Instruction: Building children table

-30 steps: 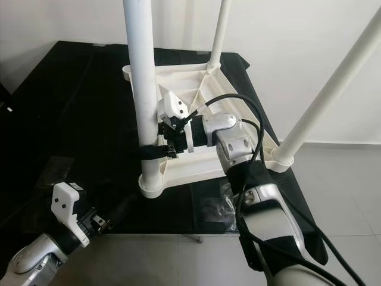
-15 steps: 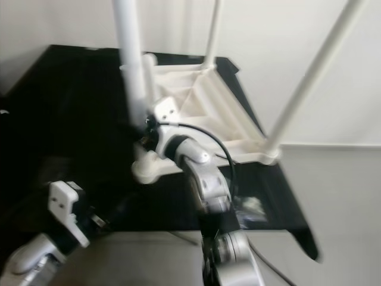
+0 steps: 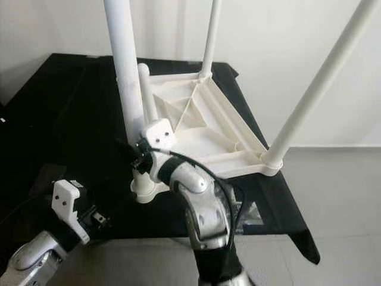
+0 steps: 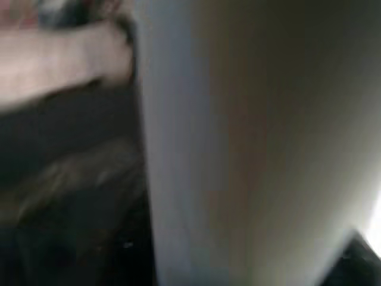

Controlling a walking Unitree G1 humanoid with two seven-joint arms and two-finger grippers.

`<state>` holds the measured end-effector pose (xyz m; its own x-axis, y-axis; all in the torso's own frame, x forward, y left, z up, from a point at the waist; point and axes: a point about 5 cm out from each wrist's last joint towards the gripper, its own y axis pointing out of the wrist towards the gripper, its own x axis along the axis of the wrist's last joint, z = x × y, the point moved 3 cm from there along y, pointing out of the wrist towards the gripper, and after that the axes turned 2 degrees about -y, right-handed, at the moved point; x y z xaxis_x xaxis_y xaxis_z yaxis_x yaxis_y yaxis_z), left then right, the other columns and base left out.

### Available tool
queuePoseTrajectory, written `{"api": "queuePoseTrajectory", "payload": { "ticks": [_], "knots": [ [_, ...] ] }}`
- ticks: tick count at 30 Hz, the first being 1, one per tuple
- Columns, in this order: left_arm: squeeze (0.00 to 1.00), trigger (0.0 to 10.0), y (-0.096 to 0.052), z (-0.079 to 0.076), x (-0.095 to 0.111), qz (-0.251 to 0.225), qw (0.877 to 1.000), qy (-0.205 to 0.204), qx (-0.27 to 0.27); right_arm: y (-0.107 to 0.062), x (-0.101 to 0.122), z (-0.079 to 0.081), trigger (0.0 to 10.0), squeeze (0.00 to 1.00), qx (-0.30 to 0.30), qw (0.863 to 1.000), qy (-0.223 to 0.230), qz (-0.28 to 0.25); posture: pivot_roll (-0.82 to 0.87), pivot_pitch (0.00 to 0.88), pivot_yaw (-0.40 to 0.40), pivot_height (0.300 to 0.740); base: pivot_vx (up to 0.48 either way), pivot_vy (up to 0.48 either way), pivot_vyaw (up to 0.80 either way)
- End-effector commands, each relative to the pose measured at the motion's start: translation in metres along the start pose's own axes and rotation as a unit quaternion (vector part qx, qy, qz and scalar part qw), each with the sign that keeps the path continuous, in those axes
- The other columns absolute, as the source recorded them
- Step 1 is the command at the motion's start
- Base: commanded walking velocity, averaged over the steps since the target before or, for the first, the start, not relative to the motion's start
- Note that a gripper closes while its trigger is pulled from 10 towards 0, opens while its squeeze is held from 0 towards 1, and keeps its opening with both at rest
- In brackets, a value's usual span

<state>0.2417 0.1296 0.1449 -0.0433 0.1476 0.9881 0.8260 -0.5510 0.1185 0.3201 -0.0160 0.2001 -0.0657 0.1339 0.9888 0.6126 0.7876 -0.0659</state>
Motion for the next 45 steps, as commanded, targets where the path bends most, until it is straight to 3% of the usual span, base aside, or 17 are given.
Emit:
{"api": "queuePoseTrajectory", "payload": {
  "ticks": [1, 4, 5, 7, 8, 10, 14, 20, 21, 22, 33, 38, 40, 42, 43, 44, 45],
  "knots": [
    [0.0, 10.0, 0.0, -0.001, -0.002, 0.002, 1.0, -0.004, 0.005, 0.001, 0.01, 0.006, 10.0, 1.0, 0.058, 0.998, 0.009, -0.012, -0.17, 0.113, -0.105, 0.74, 0.0, 0.0, 0.0],
    [0.0, 10.0, 0.0, -0.001, -0.002, 0.001, 1.0, -0.005, 0.004, -0.003, 0.021, 0.007, 10.0, 1.0, 0.103, 0.994, -0.015, -0.033, -0.17, 0.113, -0.105, 0.74, 0.0, 0.0, 0.0],
    [0.0, 10.0, 0.0, -0.002, -0.002, 0.0, 1.0, -0.005, 0.003, -0.012, 0.03, 0.003, 10.0, 0.75, 0.176, 0.981, -0.067, -0.048, -0.16, 0.118, -0.105, 0.74, 0.0, 0.0, 0.0],
    [0.0, 10.0, 0.0, -0.002, -0.002, 0.0, 1.0, -0.005, 0.003, -0.012, 0.03, 0.003, 10.0, 0.75, 0.176, 0.981, -0.067, -0.048, -0.16, 0.118, -0.105, 0.74, 0.0, 0.0, 0.0],
    [0.0, 10.0, 0.001, -0.003, -0.001, 0.0, 1.0, -0.005, 0.002, -0.02, 0.035, 0.0, 10.0, 0.06, 0.226, 0.967, -0.106, -0.053, -0.16, 0.122, -0.106, 0.74, 0.0, 0.0, 0.0],
    [0.0, 10.0, 0.001, -0.003, -0.001, 0.0, 1.0, -0.005, 0.002, -0.02, 0.035, 0.0, 10.0, 0.06, 0.226, 0.967, -0.106, -0.053, -0.16, 0.122, -0.106, 0.74, 0.0, 0.0, 0.0],
    [0.0, 10.0, -0.003, -0.005, -0.001, 0.001, 1.0, -0.007, 0.004, -0.027, 0.041, -0.026, 10.0, 0.0, 0.322, 0.937, -0.132, -0.029, -0.14, 0.142, -0.101, 0.74, 0.0, 0.0, 0.0],
    [0.0, 10.0, -0.005, -0.007, 0.0, 0.002, 1.0, -0.007, 0.004, -0.022, 0.043, -0.038, 10.0, 0.0, 0.341, 0.932, -0.123, -0.018, -0.12, 0.158, -0.099, 0.74, 0.0, 0.0, 0.0],
    [0.0, 10.0, -0.006, -0.008, 0.001, 0.003, 1.0, -0.008, 0.003, -0.019, 0.044, -0.042, 8.0, 0.0, 0.342, 0.932, -0.119, -0.016, -0.12, 0.165, -0.098, 0.74, 0.0, 0.0, 0.0],
    [0.0, 10.0, -0.006, -0.008, 0.001, 0.004, 1.0, -0.008, 0.002, -0.017, 0.045, -0.044, 0.0, 0.0, 0.348, 0.93, -0.116, -0.017, -0.11, 0.174, -0.099, 0.74, 0.0, 0.0, 0.0],
    [0.0, 10.0, -0.006, -0.009, 0.002, 0.006, 1.0, -0.008, 0.003, -0.027, 0.037, -0.049, 0.0, 0.0, 0.399, 0.911, -0.102, -0.006, -0.11, 0.18, -0.106, 0.74, 0.0, 0.0, 0.0],
    [0.0, 10.0, -0.006, -0.009, 0.002, 0.005, 1.0, -0.009, 0.004, -0.04, 0.028, -0.052, 0.0, 0.0, 0.391, 0.916, -0.084, -0.012, -0.13, 0.18, -0.103, 0.74, 0.0, 0.0, 0.0],
    [0.0, 10.0, -0.005, -0.008, 0.002, 0.005, 1.0, -0.01, 0.002, -0.049, 0.014, -0.051, 0.0, 0.0, 0.335, 0.94, -0.062, -0.022, -0.14, 0.176, -0.107, 0.74, 0.0, 0.0, 0.0],
    [0.0, 10.0, -0.005, -0.008, 0.002, 0.005, 1.0, -0.01, 0.002, -0.049, 0.014, -0.051, 0.0, 0.0, 0.335, 0.94, -0.062, -0.022, -0.14, 0.176, -0.107, 0.74, 0.0, 0.0, 0.0],
    [0.0, 10.0, -0.005, -0.008, 0.002, 0.005, 1.0, -0.01, 0.002, -0.046, 0.006, -0.05, 0.0, 0.0, 0.287, 0.957, -0.045, -0.017, -0.14, 0.174, -0.111, 0.74, 0.0, 0.0, 0.0],
    [0.0, 10.0, -0.006, -0.006, 0.002, 0.006, 1.0, -0.01, 0.002, -0.027, -0.007, -0.046, 0.0, 0.0, 0.151, 0.988, -0.029, -0.001, -0.15, 0.17, -0.109, 0.74, 0.0, 0.0, 0.0],
    [0.0, 10.0, -0.006, -0.006, 0.002, 0.006, 1.0, -0.01, 0.002, -0.027, -0.007, -0.046, 0.0, 0.0, 0.151, 0.988, -0.029, -0.001, -0.15, 0.17, -0.109, 0.74, 0.0, 0.0, 0.0]
  ]
}}
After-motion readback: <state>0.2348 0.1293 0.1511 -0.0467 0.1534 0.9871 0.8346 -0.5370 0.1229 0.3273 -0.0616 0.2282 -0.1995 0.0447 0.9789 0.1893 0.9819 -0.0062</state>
